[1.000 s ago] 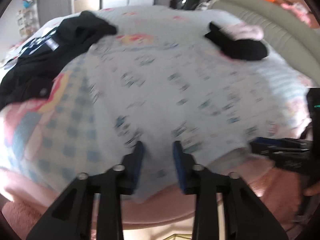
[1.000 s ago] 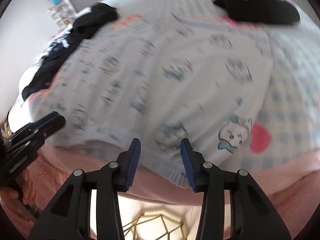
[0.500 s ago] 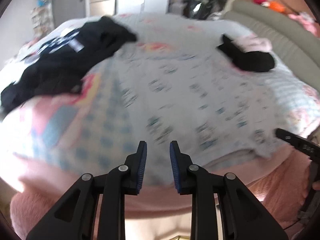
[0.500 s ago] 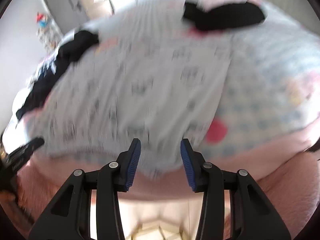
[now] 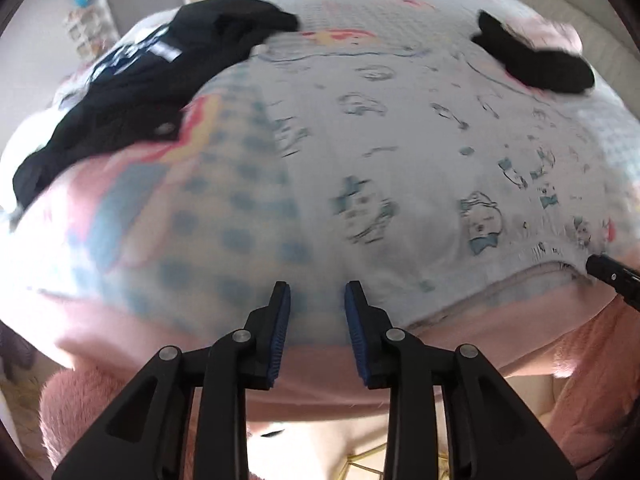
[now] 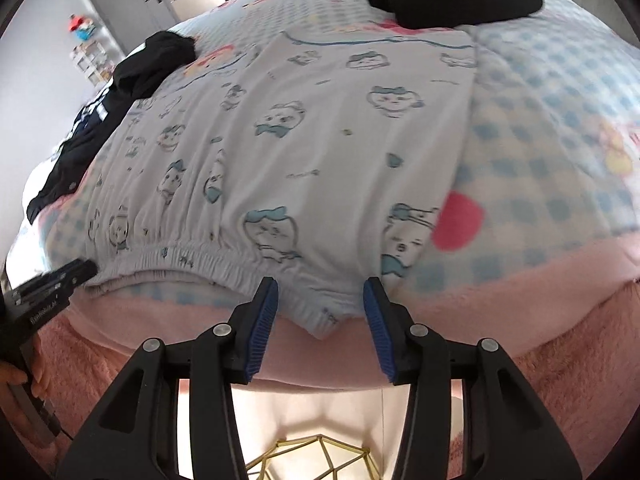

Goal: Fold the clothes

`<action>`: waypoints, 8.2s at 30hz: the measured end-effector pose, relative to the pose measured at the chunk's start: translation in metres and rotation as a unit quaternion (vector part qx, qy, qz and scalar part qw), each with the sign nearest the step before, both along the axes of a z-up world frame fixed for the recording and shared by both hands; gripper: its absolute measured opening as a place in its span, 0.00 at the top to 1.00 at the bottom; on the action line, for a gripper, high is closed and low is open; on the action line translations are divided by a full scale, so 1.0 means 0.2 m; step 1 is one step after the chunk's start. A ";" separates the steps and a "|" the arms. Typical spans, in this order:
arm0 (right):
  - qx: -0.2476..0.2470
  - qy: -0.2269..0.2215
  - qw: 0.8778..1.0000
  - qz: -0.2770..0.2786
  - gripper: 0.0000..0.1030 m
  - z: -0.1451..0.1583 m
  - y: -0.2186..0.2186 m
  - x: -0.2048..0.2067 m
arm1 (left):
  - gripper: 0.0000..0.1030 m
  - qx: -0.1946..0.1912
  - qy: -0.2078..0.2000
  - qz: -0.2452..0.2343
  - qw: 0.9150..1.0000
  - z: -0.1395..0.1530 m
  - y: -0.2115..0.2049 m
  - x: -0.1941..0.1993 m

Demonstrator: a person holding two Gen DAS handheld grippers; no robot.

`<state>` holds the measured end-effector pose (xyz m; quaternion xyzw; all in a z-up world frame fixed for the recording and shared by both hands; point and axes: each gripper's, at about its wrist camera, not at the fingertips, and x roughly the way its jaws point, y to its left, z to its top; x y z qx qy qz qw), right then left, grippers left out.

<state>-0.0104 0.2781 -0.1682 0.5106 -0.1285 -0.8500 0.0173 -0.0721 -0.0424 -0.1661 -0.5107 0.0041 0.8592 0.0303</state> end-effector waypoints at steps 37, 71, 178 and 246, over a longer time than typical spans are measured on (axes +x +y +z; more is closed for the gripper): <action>0.079 0.006 0.992 0.095 0.47 0.02 -0.11 -0.21 | 0.50 0.039 0.006 -0.123 0.992 0.02 0.25 -0.08; 0.151 -0.013 0.980 0.131 0.43 0.04 -0.11 -0.92 | 0.47 -0.085 0.010 -0.122 0.989 -0.06 0.26 -0.77; 0.082 0.011 0.994 0.074 0.40 0.03 0.20 -1.62 | 0.91 0.107 -0.042 -0.196 0.974 0.00 0.79 -1.53; 0.078 0.007 0.997 -0.014 0.40 0.07 0.09 -0.09 | 0.83 0.143 0.008 -0.004 0.990 0.03 0.03 0.06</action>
